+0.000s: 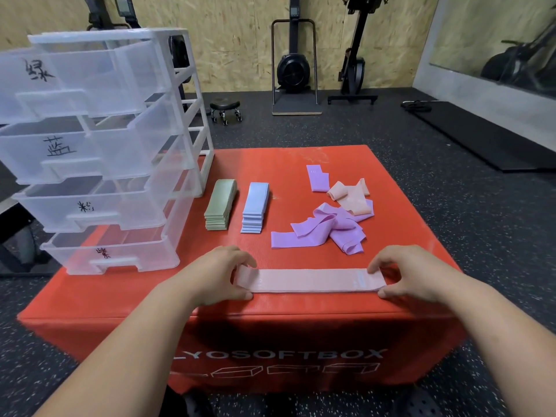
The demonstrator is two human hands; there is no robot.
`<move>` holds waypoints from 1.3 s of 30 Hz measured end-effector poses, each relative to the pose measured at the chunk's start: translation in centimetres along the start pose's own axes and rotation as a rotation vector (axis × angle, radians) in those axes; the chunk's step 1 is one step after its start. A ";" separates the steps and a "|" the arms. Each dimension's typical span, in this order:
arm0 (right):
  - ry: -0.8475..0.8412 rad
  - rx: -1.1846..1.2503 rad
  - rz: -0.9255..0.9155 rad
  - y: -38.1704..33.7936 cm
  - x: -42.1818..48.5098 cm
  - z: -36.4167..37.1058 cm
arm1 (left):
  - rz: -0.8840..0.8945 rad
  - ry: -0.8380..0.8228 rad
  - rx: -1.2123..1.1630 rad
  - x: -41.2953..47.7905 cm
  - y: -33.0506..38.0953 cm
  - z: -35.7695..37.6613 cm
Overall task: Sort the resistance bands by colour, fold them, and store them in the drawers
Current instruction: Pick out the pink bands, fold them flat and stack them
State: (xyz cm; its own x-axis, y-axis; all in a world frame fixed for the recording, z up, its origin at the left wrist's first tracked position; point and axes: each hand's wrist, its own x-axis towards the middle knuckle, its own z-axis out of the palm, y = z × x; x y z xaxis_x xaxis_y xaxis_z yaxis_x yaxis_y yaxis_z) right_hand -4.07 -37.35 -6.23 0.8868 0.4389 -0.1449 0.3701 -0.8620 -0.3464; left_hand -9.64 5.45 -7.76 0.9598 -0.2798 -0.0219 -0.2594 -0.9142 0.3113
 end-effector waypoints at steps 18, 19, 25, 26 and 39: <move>0.169 -0.068 0.125 3.1 10.7 -0.8 | 0.128 0.202 -0.079 9.9 4.0 2.1; 0.152 -0.081 0.132 3.1 11.4 -0.5 | 0.133 0.207 -0.081 10.3 4.0 2.3; 0.090 -0.133 0.207 3.2 13.8 0.1 | 0.140 0.198 -0.085 12.1 4.0 2.8; 0.117 -0.123 0.201 3.0 13.9 -0.1 | 0.139 0.198 -0.091 12.3 4.0 2.9; 0.692 0.790 0.058 -2.9 10.4 -6.5 | 0.113 0.260 -0.179 12.0 4.3 2.0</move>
State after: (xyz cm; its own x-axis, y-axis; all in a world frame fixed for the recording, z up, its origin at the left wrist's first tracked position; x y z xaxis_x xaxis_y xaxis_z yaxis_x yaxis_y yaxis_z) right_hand 5.84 -31.94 -0.71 0.9543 -0.0534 0.2941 0.2568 -0.3576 -0.8979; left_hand 0.59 -2.40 -8.60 0.9272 -0.2711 0.2584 -0.3650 -0.8090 0.4607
